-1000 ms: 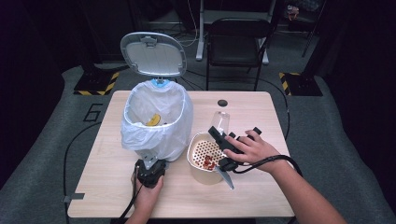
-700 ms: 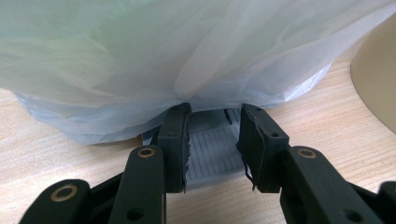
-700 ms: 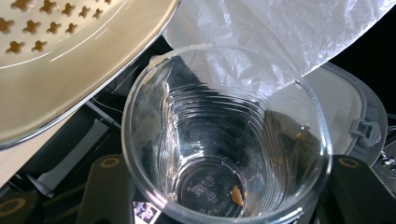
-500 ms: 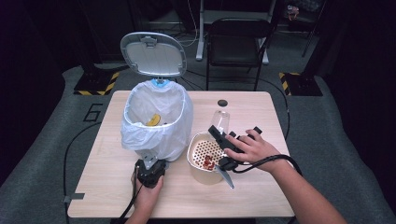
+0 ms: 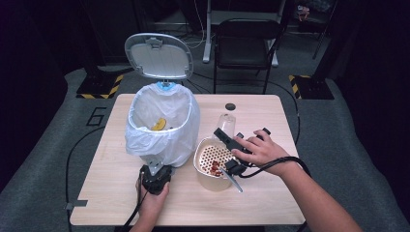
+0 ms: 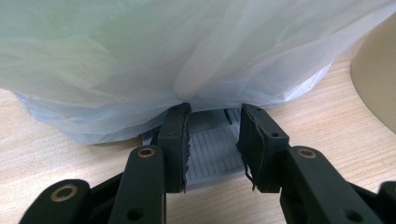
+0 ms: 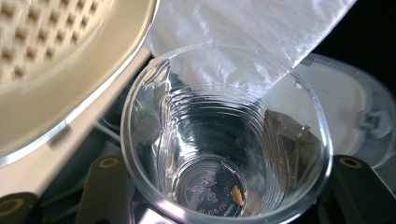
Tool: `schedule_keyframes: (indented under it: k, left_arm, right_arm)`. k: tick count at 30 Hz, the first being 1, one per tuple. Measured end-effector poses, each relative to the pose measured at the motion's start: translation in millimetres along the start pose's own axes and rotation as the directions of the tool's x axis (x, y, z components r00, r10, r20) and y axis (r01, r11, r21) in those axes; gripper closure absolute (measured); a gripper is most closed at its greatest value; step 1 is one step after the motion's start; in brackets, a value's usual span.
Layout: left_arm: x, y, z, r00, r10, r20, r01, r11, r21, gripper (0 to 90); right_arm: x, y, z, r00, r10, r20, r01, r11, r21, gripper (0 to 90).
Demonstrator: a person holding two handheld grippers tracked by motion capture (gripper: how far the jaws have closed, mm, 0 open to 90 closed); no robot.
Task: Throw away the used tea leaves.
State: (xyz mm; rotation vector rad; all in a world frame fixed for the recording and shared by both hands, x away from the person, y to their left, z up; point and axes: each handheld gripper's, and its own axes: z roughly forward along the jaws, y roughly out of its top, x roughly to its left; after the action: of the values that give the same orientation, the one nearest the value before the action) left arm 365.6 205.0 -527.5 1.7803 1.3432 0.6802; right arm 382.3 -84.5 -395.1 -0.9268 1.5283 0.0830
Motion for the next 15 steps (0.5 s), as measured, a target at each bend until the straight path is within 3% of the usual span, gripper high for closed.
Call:
schedule_keyframes:
  k: [1, 4, 6, 9, 10, 12, 13, 14, 15]
  left_arm:
    - [0.0, 0.0, 0.0, 1.0, 0.001, 0.0, -0.001, 1.0, 0.0, 63.1]
    - [0.1, 0.0, -0.1, 1.0, 0.001, 0.0, -0.001, 1.0, 0.001, 63.1]
    - [0.1, 0.0, 0.0, 1.0, 0.001, 0.001, -0.001, 1.0, 0.0, 63.1]
    - [0.1, 0.0, 0.0, 1.0, 0.001, 0.001, -0.001, 1.0, 0.001, 63.1]
    - [0.1, 0.0, -0.1, 1.0, 0.001, 0.001, -0.001, 1.0, 0.001, 63.1]
    - [0.1, 0.0, 0.0, 1.0, 0.001, 0.0, -0.001, 1.0, 0.0, 63.1]
    - [0.1, 0.0, 0.0, 1.0, 0.001, 0.0, -0.001, 1.0, 0.001, 63.1]
    - [0.1, 0.0, 0.0, 1.0, 0.001, 0.0, -0.001, 1.0, 0.0, 63.2]
    - [0.1, 0.0, 0.0, 1.0, 0.001, 0.0, -0.001, 1.0, 0.0, 63.1]
  right_arm:
    - [-5.7, -2.1, -0.1, 0.9976, 0.062, 0.029, -0.062, 0.998, -0.005, 41.1]
    - [-12.6, -7.9, 1.2, 0.9873, 0.158, -0.007, -0.159, 0.987, -0.021, 41.0]
    - [-13.7, -10.8, 2.5, 0.9705, 0.238, -0.036, -0.24, 0.97, -0.033, 41.0]
    - [-17.9, -15.1, 3.9, 0.9503, 0.3, -0.083, -0.305, 0.951, -0.058, 40.9]
    - [-19.1, -16.9, 4.4, 0.9384, 0.333, -0.093, -0.339, 0.938, -0.065, 40.9]
    - [-22.5, -22.2, 5.6, 0.8981, 0.419, -0.133, -0.431, 0.899, -0.074, 41.1]
    - [-24.7, -25.4, 6.2, 0.8858, 0.446, -0.129, -0.457, 0.886, -0.076, 41.1]
    - [-25.8, -28.2, 6.8, 0.8645, 0.481, -0.146, -0.494, 0.867, -0.07, 41.2]
    - [-26.9, -31.0, 7.6, 0.851, 0.504, -0.146, -0.518, 0.852, -0.073, 41.2]
